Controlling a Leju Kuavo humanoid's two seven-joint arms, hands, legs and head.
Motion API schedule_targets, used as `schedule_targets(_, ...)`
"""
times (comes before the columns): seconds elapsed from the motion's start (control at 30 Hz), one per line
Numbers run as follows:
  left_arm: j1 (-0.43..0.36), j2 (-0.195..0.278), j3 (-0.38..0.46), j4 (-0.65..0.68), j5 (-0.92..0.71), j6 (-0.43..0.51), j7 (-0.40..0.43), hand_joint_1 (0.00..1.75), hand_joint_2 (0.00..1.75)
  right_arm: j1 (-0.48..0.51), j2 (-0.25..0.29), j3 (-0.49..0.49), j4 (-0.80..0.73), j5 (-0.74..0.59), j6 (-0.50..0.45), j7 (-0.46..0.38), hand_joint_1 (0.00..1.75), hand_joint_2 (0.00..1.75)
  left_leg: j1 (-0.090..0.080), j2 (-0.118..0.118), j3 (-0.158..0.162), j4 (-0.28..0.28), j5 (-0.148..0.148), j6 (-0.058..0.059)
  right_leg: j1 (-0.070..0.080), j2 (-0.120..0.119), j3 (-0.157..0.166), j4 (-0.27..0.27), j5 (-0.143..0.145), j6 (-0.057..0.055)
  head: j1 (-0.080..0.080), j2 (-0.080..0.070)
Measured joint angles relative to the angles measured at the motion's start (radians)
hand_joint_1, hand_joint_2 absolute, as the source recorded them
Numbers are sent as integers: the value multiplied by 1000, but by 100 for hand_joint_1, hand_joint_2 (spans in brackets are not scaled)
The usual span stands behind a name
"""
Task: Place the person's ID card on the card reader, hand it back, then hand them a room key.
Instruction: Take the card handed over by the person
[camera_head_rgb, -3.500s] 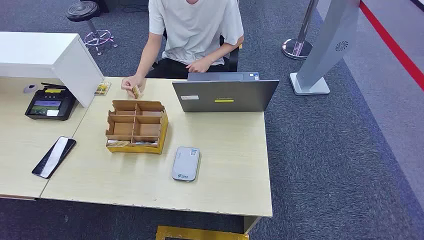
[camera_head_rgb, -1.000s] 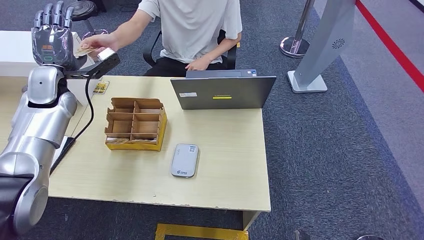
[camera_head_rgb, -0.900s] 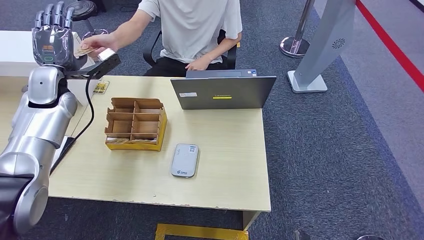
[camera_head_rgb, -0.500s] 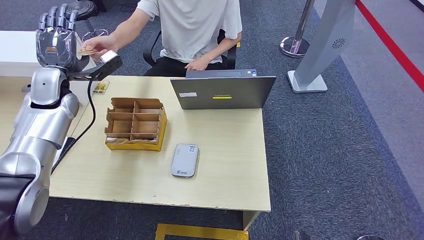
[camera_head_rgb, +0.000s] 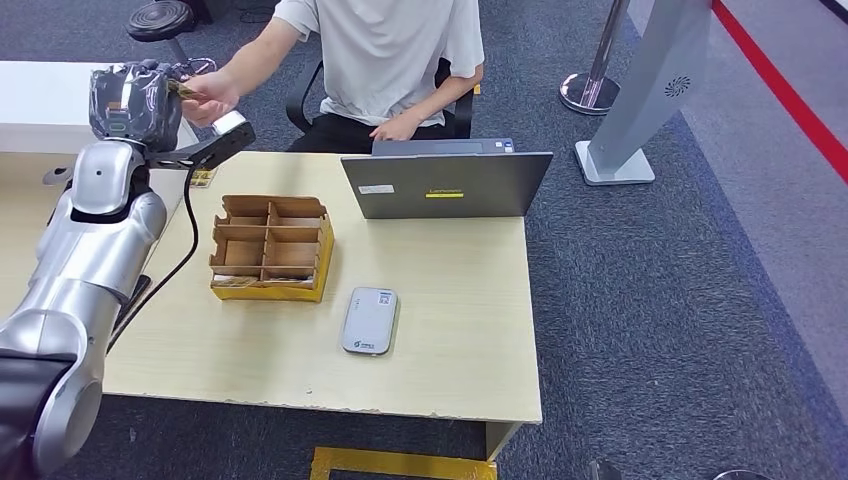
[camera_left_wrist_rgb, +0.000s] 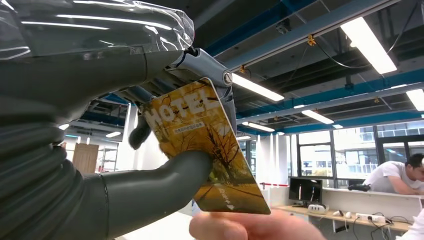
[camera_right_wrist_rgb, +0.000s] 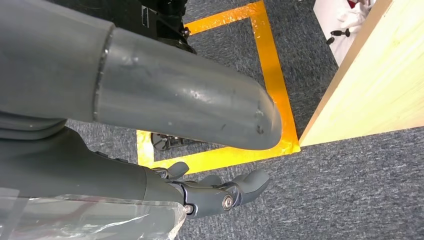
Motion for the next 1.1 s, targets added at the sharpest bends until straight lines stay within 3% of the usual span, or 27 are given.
schedule_targets(0.9,22,-19,-8,-28,53,-27,-11,175,175,8,-1,1,0,-3,1,-2,0,0,0,0,0,0,0,0,0,0,0,0,0,0,0,0)
schedule_targets(1.0,60,-42,-8,-72,115,-38,-35,175,175,12,-1,1,0,-7,1,-4,0,0,0,-1,0,0,0,0,0,-1,0,0,0,0,0,0)
schedule_targets(1.1,153,-81,-14,-188,158,-41,-53,175,175,20,-1,1,0,-15,-1,-8,0,0,-1,-1,0,0,0,0,-1,-1,0,-1,-1,1,0,0)
